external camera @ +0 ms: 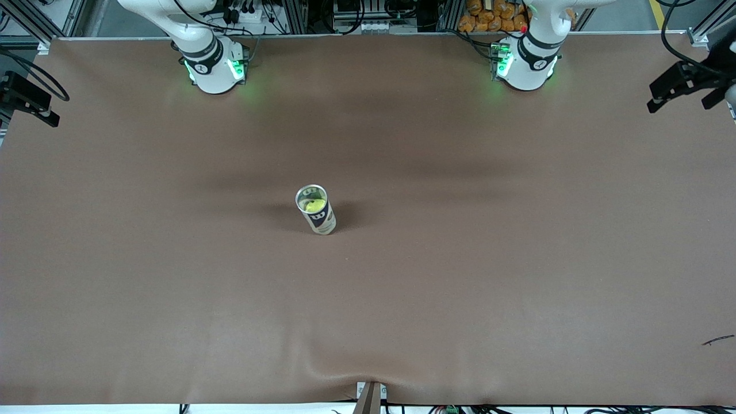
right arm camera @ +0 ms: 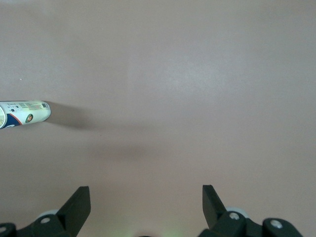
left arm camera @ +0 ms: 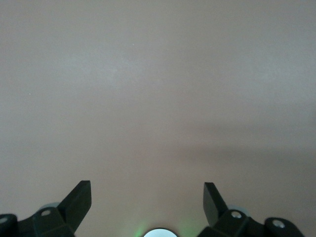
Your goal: Insert tennis ball vertically with right arm
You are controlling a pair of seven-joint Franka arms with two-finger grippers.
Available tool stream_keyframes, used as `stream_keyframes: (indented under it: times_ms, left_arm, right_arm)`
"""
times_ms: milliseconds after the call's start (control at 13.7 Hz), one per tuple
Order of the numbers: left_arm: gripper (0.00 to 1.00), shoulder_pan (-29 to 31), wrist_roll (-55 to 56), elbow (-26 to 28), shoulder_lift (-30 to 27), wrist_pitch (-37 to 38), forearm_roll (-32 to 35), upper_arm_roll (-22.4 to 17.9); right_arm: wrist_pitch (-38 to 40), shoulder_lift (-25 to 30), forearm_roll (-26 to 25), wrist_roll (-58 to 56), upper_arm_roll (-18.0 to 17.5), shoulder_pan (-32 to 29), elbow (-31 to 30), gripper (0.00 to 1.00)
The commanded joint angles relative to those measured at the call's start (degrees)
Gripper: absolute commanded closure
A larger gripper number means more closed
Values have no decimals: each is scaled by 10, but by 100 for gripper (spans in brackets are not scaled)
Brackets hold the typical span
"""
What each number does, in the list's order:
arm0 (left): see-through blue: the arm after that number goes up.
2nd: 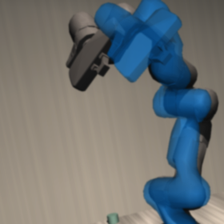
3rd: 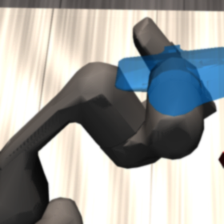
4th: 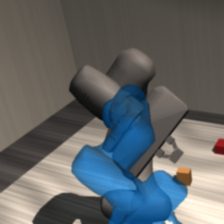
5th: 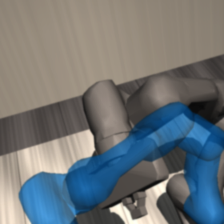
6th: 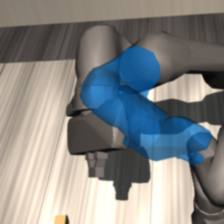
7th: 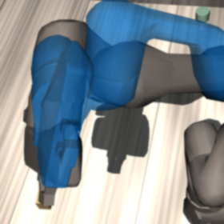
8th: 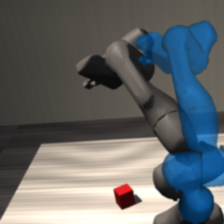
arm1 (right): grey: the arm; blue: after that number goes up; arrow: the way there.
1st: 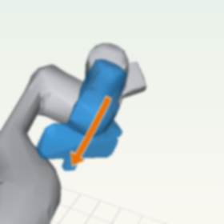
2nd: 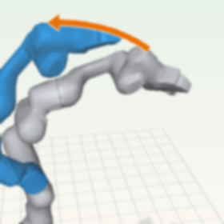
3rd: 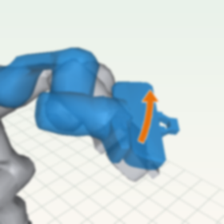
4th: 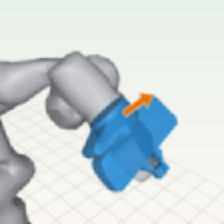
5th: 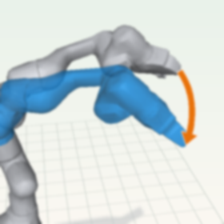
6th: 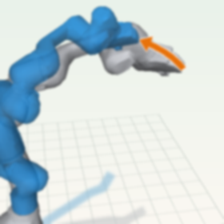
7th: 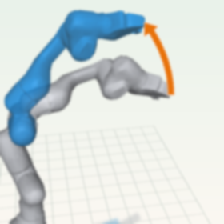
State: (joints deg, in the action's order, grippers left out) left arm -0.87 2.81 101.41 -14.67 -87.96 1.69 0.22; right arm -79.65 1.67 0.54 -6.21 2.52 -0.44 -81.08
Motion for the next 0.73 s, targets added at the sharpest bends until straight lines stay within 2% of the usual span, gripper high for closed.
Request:
stream_keyframes:
  times_ms: [0, 220, 659]
  left_arm:
    - [0, -16, 4, 25, -30, -1, -11, -1]
    - [0, -30, 46, 20, -31, 0, -13, -2]
    - [0, -30, 58, 12, -27, 0, -24, -4]
  right_arm:
    - [6, -3, 3, -6, -8, -11, 11, 0]
    - [6, -3, 3, -6, -8, -11, 11, 0]
    - [6, -3, 3, -6, -7, -11, 11, 0]
